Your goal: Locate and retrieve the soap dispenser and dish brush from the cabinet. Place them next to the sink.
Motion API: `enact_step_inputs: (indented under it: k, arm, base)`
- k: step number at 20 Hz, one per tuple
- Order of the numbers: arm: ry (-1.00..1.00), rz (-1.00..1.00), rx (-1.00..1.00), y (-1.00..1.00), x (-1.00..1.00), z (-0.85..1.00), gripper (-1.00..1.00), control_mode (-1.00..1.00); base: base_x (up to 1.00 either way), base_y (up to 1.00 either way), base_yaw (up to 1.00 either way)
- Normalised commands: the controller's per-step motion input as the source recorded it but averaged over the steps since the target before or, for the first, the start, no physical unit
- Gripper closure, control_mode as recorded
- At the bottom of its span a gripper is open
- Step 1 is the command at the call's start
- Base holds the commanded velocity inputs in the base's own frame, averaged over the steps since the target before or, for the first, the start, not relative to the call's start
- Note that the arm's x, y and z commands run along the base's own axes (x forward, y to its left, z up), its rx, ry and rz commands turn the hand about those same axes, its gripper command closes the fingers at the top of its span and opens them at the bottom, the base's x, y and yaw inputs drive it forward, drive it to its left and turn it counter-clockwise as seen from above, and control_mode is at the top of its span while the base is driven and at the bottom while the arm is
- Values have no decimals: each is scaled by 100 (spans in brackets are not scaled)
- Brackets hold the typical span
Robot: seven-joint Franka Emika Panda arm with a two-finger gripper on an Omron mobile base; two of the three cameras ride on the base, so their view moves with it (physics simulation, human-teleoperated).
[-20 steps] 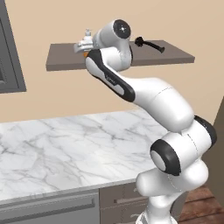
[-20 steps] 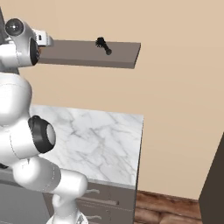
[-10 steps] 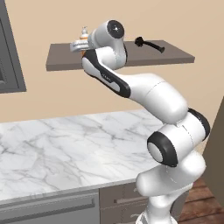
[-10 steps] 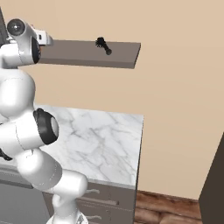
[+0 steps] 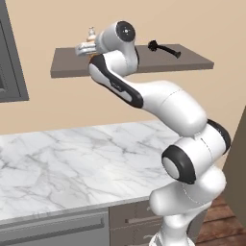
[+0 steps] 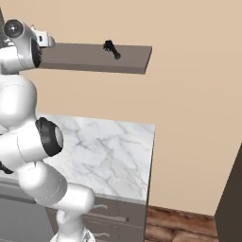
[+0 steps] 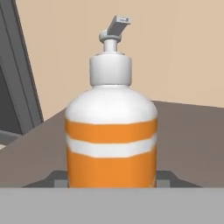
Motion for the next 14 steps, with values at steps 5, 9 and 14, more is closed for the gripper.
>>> enact_step_inputs:
  k: [5,9,14]
  arm:
    - [-25,-2,1,14,-63,30,100,-100]
    - [-17,-7,8,-1,-91,23,100,-100]
    - [-6,-7,8,-22,-100,7,100,-100]
  base:
    - [0,0,0]
    - [0,0,0]
    - [0,0,0]
